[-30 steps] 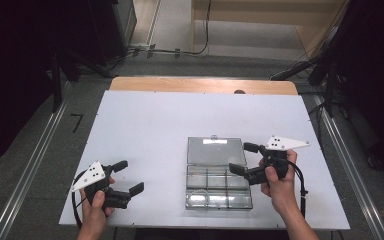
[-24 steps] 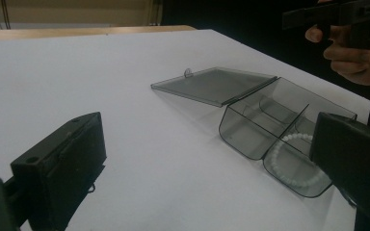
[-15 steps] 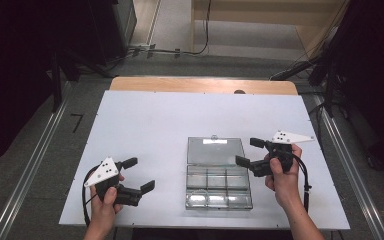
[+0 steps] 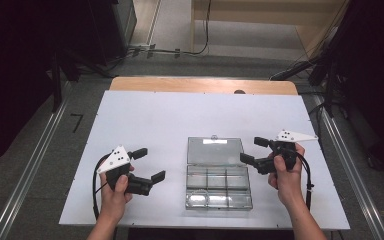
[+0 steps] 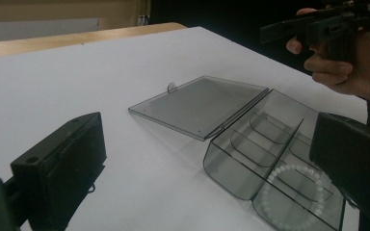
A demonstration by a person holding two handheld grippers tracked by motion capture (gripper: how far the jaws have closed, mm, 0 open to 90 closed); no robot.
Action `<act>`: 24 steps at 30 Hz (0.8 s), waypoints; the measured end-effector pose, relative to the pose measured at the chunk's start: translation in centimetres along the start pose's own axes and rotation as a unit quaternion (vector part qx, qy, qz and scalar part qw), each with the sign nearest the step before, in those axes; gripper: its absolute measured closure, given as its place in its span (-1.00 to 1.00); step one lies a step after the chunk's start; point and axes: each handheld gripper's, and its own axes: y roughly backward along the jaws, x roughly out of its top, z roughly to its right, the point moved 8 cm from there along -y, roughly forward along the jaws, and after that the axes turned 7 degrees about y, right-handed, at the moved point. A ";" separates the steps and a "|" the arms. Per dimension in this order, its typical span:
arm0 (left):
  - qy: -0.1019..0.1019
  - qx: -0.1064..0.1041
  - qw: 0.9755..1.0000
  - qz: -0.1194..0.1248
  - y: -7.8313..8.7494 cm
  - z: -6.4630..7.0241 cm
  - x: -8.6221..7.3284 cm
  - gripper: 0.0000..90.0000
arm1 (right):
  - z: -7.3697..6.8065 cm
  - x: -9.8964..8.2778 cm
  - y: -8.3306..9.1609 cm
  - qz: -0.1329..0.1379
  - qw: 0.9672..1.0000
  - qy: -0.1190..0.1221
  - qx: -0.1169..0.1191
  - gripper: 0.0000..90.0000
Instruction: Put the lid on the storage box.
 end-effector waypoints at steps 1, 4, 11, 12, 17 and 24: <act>0.001 -0.002 1.000 0.001 -0.2 0.0 0.2 -1.00 | 0.1 -0.1 0.0 -0.001 1.000 -0.001 0.000 -1.00; 0.004 -0.006 1.000 0.005 -0.8 0.1 0.9 -1.00 | 0.3 -0.2 -0.3 -0.002 1.000 -0.002 0.002 -1.00; 0.008 -0.017 1.000 0.007 -2.3 0.1 1.8 -1.00 | 0.7 -0.8 -0.8 -0.010 1.000 -0.009 0.003 -1.00; 0.010 -0.018 1.000 0.007 -2.6 0.1 1.9 -1.00 | 0.8 -0.9 -0.9 -0.011 1.000 -0.009 0.002 -1.00; 0.012 -0.024 1.000 0.004 -3.8 0.5 2.3 -1.00 | 1.1 -1.5 -1.0 -0.015 1.000 -0.017 0.000 -1.00; 0.017 -0.028 0.999 0.001 -5.5 0.5 2.5 -1.00 | 1.5 -1.8 -1.2 -0.016 1.000 -0.020 -0.003 -1.00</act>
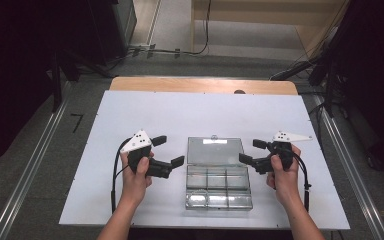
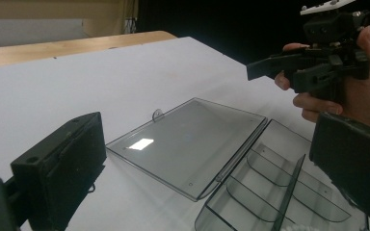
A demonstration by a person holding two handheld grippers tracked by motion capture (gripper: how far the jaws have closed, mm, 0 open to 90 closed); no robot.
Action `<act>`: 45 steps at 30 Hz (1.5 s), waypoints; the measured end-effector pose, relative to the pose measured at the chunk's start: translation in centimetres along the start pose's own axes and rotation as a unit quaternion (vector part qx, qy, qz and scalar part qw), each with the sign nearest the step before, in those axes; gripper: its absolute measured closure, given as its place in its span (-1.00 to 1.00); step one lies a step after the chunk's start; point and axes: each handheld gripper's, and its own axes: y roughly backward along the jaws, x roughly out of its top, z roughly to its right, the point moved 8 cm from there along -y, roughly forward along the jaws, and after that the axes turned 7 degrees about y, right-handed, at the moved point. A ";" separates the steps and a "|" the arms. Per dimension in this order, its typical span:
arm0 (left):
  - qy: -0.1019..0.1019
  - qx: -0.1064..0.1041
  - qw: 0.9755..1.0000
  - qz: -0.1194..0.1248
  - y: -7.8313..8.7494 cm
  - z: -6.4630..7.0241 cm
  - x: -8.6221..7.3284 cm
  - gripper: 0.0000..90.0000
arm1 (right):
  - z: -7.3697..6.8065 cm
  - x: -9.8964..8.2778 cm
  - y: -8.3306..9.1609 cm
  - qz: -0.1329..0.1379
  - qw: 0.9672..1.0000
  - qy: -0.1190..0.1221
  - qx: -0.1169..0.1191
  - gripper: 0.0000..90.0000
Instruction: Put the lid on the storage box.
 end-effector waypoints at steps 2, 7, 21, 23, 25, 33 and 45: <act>0.003 -0.001 1.000 0.000 -0.4 -0.2 0.1 -1.00 | 0.0 -0.1 -0.1 -0.003 1.000 -0.002 0.000 -1.00; 0.011 -0.002 1.000 0.000 -1.7 -0.5 0.5 -1.00 | 0.2 -0.4 -0.4 -0.011 1.000 0.001 -0.002 -1.00; 0.028 -0.010 0.999 -0.015 -4.5 -1.3 -0.7 -1.00 | 1.2 -1.5 -1.3 -0.026 0.999 -0.021 -0.008 -0.94; 0.032 -0.011 0.999 -0.017 -5.0 -1.4 -1.0 -1.00 | 1.2 -1.7 -1.5 -0.033 0.999 -0.027 -0.009 -0.92; 0.036 -0.013 0.999 -0.021 -5.3 -1.4 -1.3 -1.00 | 1.3 -1.9 -1.7 -0.037 0.999 -0.031 -0.009 -0.92; 0.055 -0.004 0.998 -0.042 -6.4 -1.7 -2.5 -1.00 | 1.8 -2.9 -2.5 -0.055 0.997 -0.062 -0.007 -0.86; 0.080 0.010 0.993 -0.080 -7.5 -2.0 -4.0 -0.94 | 2.3 -3.9 -3.2 -0.071 0.993 -0.096 -0.013 -0.69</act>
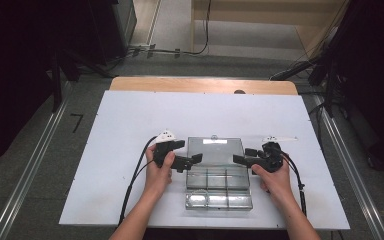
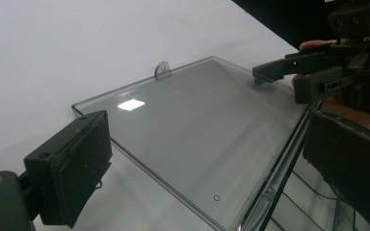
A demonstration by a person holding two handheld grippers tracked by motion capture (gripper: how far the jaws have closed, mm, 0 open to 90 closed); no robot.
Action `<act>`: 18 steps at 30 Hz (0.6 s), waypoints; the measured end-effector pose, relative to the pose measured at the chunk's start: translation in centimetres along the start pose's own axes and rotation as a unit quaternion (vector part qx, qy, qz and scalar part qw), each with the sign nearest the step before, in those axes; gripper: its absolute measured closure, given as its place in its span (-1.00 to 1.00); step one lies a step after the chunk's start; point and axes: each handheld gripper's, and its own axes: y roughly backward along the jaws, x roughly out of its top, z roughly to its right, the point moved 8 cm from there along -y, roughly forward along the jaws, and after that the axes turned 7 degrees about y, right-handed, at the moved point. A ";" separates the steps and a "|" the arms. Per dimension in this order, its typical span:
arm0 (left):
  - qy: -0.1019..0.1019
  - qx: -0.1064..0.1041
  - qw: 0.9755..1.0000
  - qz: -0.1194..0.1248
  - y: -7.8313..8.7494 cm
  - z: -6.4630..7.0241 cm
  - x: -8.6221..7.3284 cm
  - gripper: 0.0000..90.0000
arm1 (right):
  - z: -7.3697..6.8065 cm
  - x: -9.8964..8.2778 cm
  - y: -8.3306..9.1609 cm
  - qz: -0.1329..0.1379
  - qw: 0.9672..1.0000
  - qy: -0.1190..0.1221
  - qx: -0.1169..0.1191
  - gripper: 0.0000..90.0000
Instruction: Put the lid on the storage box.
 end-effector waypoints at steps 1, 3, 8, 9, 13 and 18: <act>0.005 0.000 1.000 -0.003 -0.2 0.0 -0.1 -0.94 | 0.0 -0.1 0.0 -0.002 1.000 -0.002 -0.001 -0.68; 0.006 0.004 1.000 -0.012 -0.4 -0.1 -0.5 -0.94 | 0.0 -0.1 -0.1 -0.005 1.000 -0.003 -0.003 -0.67; 0.018 0.004 1.000 -0.021 -0.7 -0.2 -0.7 -0.94 | 0.0 -0.3 -0.2 -0.013 1.000 -0.004 -0.003 -0.66; 0.020 0.005 1.000 -0.022 -0.7 -0.2 -0.7 -0.94 | 0.0 -0.3 -0.2 -0.013 1.000 -0.005 -0.003 -0.66; 0.031 0.018 0.999 -0.028 -0.9 -0.5 -0.8 -0.90 | 0.1 -0.3 -0.2 -0.010 1.000 -0.009 -0.006 -0.62; 0.042 0.038 0.998 -0.041 -1.1 -0.8 -1.0 -0.79 | 0.1 -0.4 -0.2 -0.008 1.000 -0.010 -0.010 -0.59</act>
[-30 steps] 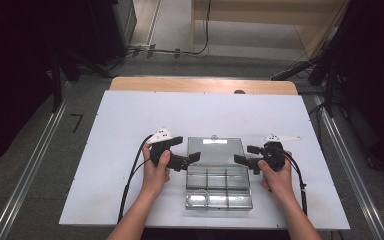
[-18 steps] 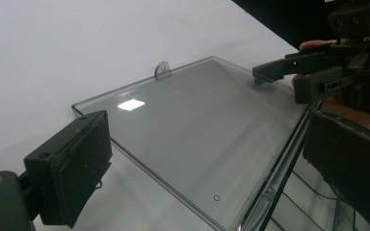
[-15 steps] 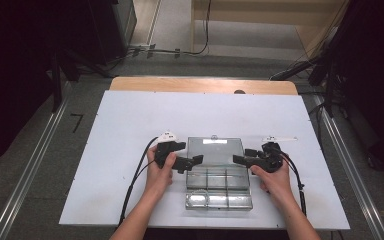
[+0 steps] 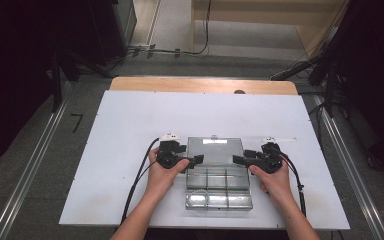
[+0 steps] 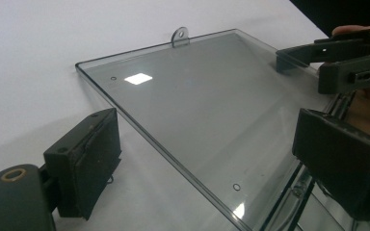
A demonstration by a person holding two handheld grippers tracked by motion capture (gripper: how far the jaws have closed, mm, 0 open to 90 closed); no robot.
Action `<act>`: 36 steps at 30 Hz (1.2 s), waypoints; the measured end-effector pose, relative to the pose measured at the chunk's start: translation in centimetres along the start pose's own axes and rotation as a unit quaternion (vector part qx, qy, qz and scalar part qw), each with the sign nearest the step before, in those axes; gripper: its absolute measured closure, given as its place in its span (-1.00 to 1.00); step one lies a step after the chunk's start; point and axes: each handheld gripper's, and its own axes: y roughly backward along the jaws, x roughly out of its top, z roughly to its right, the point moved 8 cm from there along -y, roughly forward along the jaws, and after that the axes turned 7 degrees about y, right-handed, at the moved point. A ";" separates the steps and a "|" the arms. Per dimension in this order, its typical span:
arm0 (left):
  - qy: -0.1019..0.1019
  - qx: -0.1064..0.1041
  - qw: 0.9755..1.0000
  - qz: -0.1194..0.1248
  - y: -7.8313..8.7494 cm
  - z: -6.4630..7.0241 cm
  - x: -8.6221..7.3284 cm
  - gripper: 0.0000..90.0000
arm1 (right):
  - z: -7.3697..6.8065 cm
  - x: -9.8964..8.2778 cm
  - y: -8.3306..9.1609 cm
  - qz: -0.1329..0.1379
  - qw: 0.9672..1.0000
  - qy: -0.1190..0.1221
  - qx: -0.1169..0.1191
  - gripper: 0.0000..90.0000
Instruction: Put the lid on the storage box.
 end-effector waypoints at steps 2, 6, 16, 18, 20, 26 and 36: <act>0.004 0.003 1.000 -0.002 0.0 -0.1 0.0 -0.75 | 0.0 0.0 0.0 0.000 1.000 0.000 -0.002 -0.58; 0.013 0.000 1.000 -0.006 -0.1 0.0 -0.1 -0.73 | 0.0 -0.1 0.0 -0.002 1.000 0.001 -0.004 -0.55; 0.022 0.003 1.000 -0.019 -0.3 0.0 -0.4 -0.65 | -0.1 -0.1 0.0 -0.001 1.000 0.001 -0.003 -0.49; 0.024 0.001 0.999 -0.021 -0.3 0.0 -0.4 -0.63 | -0.2 -0.1 0.0 -0.001 1.000 0.001 -0.002 -0.48; 0.026 0.000 0.999 -0.022 -0.3 0.0 -0.4 -0.61 | -0.2 -0.2 0.0 -0.002 1.000 -0.001 0.001 -0.46; 0.033 -0.007 0.999 -0.023 -0.3 0.1 -0.4 -0.54 | -0.3 -0.2 0.0 -0.002 1.000 0.000 0.005 -0.41; 0.034 -0.019 0.999 -0.024 -0.2 0.3 -0.4 -0.39 | -0.5 -0.1 0.2 0.002 1.000 0.002 0.005 -0.36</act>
